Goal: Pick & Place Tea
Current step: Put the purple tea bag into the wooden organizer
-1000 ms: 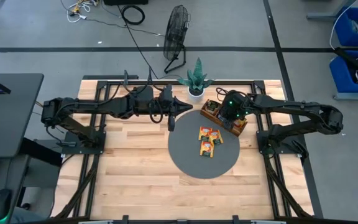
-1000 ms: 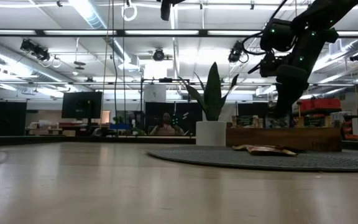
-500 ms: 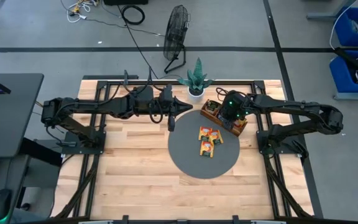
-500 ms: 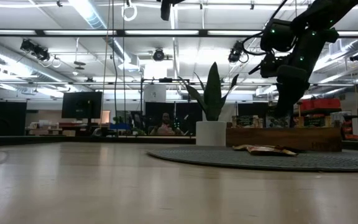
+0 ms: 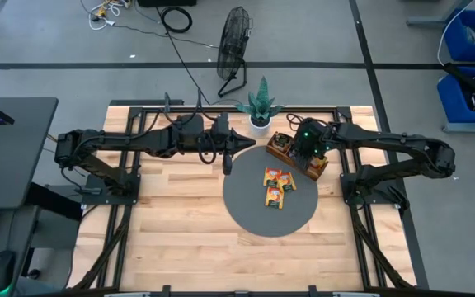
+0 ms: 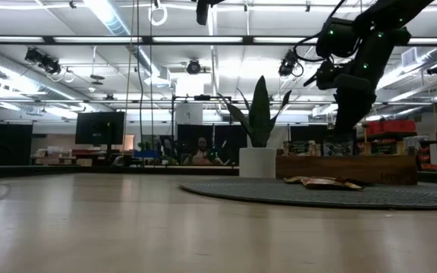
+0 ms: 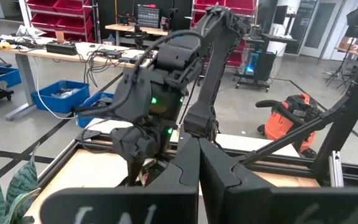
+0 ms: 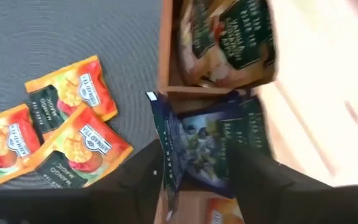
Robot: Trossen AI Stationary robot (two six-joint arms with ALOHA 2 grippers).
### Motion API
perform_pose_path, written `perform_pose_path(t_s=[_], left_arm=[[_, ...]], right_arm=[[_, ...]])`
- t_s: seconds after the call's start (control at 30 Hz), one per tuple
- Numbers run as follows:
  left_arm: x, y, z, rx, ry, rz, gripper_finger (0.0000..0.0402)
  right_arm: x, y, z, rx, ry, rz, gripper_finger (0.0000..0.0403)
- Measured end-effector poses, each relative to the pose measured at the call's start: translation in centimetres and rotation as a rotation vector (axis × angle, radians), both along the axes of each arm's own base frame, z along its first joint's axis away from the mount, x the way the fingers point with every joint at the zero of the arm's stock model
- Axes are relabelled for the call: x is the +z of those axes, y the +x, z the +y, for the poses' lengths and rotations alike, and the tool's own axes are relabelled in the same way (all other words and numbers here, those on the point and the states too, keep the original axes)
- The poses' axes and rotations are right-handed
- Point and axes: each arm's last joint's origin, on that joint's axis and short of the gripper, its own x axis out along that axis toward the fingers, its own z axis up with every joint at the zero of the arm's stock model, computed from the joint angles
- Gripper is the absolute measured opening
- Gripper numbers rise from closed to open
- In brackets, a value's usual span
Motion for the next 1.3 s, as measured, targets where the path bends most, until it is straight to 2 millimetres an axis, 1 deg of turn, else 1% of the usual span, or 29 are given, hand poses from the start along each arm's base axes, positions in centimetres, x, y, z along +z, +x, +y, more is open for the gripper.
perform_pose_path(t_s=[0.13,0.33,0.5,0.7,0.8,1.0,1.3], left_arm=[[-0.2,0.0,0.0,0.000,-0.002,0.019,0.0003],[-0.2,0.0,0.0,0.001,-0.021,0.021,0.0003],[-0.2,0.0,-0.2,-0.004,-0.020,0.020,0.0003],[-0.2,0.0,-0.2,-0.005,-0.020,0.020,0.0003],[-0.2,0.0,-0.2,-0.005,-0.019,0.020,0.0003],[-0.2,0.0,-0.2,-0.006,-0.009,0.021,0.0003],[-0.2,0.0,-0.2,-0.005,-0.009,0.021,0.0003]], right_arm=[[0.9,0.0,-0.6,-0.021,-0.023,0.001,0.0199],[0.9,-0.8,-1.5,-0.081,-0.002,0.023,0.0206],[0.7,-1.0,-1.5,-0.058,0.031,0.040,0.0206],[0.8,-0.8,-1.6,-0.066,0.014,0.024,0.0206],[0.3,-1.0,-1.7,-0.081,-0.007,0.044,0.0206],[-0.3,-1.3,-1.5,-0.108,0.044,0.049,0.0206],[0.7,-0.9,-1.6,-0.109,0.059,0.006,0.0206]])
